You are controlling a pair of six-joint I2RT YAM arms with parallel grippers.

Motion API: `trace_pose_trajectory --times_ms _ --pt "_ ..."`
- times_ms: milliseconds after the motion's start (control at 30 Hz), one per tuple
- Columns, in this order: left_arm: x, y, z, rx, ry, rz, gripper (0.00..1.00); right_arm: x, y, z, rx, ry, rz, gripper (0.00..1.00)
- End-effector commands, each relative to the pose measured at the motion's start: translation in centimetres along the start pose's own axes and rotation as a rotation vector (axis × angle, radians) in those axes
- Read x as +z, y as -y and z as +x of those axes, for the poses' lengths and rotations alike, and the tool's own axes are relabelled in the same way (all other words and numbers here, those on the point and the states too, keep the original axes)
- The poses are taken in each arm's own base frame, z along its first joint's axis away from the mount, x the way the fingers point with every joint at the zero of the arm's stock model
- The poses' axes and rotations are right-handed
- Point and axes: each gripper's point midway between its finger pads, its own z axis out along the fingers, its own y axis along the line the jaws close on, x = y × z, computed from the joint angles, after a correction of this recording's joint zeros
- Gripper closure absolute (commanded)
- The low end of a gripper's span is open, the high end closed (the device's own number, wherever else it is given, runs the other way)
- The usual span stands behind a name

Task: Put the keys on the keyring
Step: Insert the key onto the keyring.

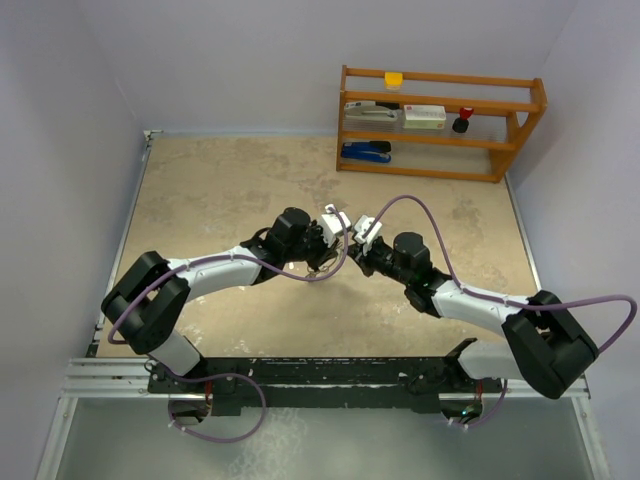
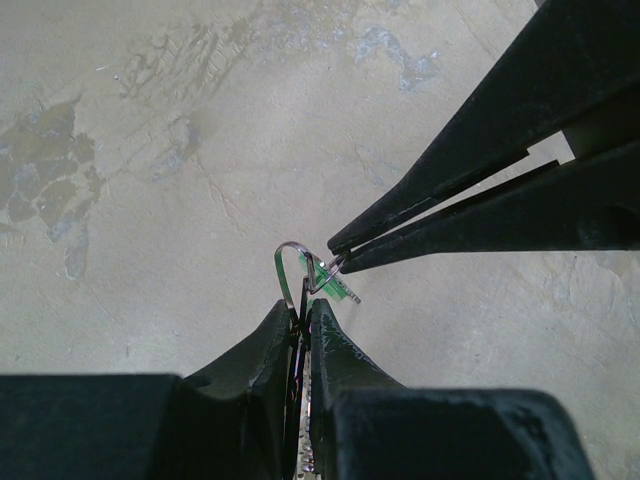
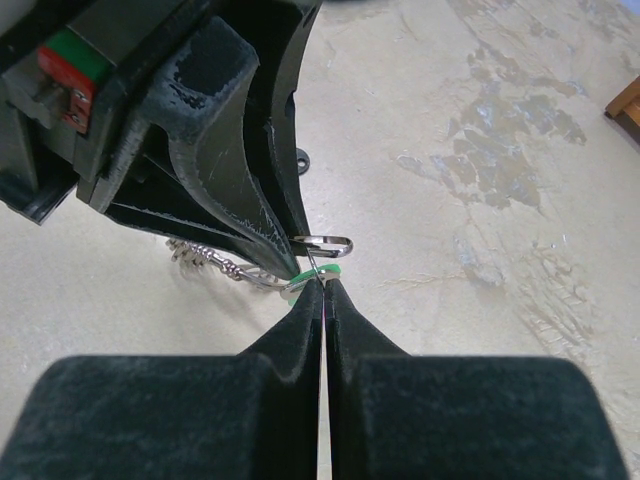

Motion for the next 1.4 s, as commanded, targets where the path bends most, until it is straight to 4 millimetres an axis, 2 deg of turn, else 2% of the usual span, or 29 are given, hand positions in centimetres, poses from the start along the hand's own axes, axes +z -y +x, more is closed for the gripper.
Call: trace_pose_trajectory --times_ms 0,733,1367 --pt "-0.7 0.7 -3.8 0.054 0.100 0.030 1.00 0.0 1.2 -1.9 -0.042 0.067 0.058 1.00" --pt "-0.2 0.4 -4.0 0.027 0.099 0.006 1.00 -1.1 1.9 -3.8 -0.038 0.149 0.117 1.00" --pt "0.0 -2.0 -5.7 -0.039 0.121 -0.127 1.00 -1.5 0.2 -3.7 -0.068 0.128 0.030 1.00"
